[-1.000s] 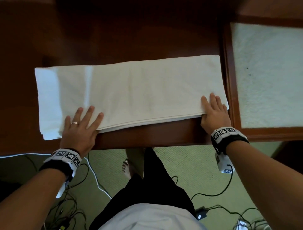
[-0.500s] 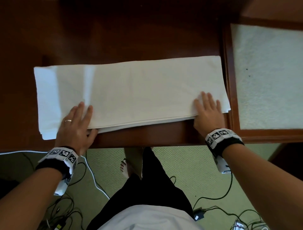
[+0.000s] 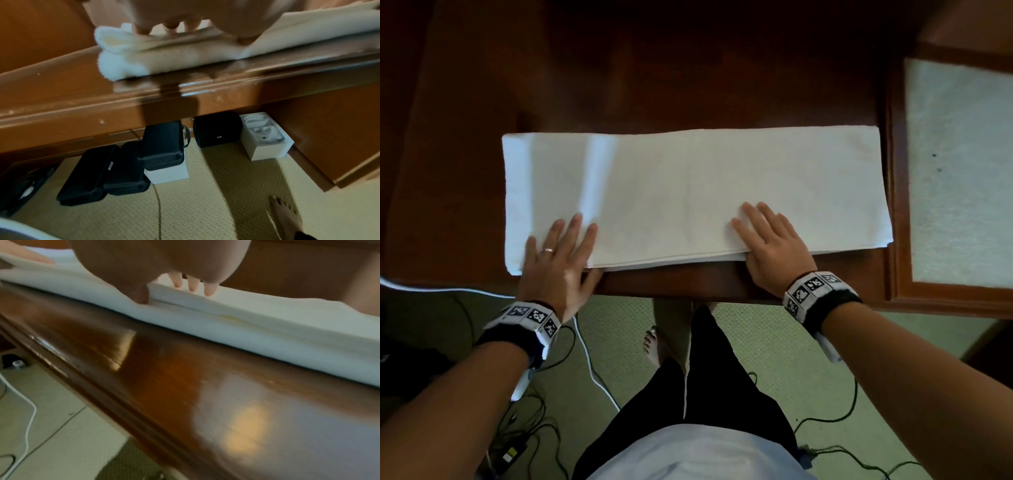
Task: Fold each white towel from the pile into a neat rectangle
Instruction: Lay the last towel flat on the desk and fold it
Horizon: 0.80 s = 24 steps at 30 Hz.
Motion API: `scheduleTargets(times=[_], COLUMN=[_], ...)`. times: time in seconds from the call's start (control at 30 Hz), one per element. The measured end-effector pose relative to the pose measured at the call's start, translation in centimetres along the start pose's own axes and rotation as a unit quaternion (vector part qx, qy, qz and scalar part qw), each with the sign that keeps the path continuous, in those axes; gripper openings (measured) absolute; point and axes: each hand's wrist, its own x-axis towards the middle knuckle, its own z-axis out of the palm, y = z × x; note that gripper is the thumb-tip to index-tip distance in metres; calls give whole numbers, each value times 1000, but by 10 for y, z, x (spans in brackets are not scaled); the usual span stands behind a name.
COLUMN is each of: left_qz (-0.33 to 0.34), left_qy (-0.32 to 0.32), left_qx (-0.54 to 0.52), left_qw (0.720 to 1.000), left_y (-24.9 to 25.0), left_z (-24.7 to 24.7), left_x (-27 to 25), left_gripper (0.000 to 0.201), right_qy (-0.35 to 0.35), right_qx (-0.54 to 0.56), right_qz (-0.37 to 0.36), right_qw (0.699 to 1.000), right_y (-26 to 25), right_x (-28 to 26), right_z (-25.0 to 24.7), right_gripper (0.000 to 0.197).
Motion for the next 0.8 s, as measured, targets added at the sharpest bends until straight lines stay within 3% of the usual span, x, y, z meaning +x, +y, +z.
scheduleTargets(times=[0.1, 0.2, 0.4, 0.47, 0.6, 0.73, 0.8], left_qz=[-19, -8, -8, -7, -12, -8, -58], left_qy=[24, 43, -17, -36, -13, -27, -50], left_qx=[-9, 0, 3, 6, -14, 8, 16], left_qw=[999, 999, 1000, 999, 1000, 1000, 997], left_y=[-8, -16, -36, -38, -23, 0, -18], left_z=[1, 8, 8, -1, -24, -13, -5], left_x=[-3, -15, -23, -24, -1, 29, 29], left_gripper=[71, 70, 62, 69, 78, 77, 79], right_qy=[-16, -31, -77, -85, -35, -121, -149], right_qx=[23, 0, 5, 14, 23, -19, -19], right_qz=[15, -26, -20, -25, 40, 113, 115], right_qw=[999, 999, 997, 996, 998, 986, 982], right_y=[-12, -8, -31, -39, -50, -55, -53], right_x=[10, -11, 3, 9, 26, 35, 32], right_z=[7, 11, 4, 4, 0, 6, 7], right_gripper=[56, 61, 56, 55, 47, 62, 65])
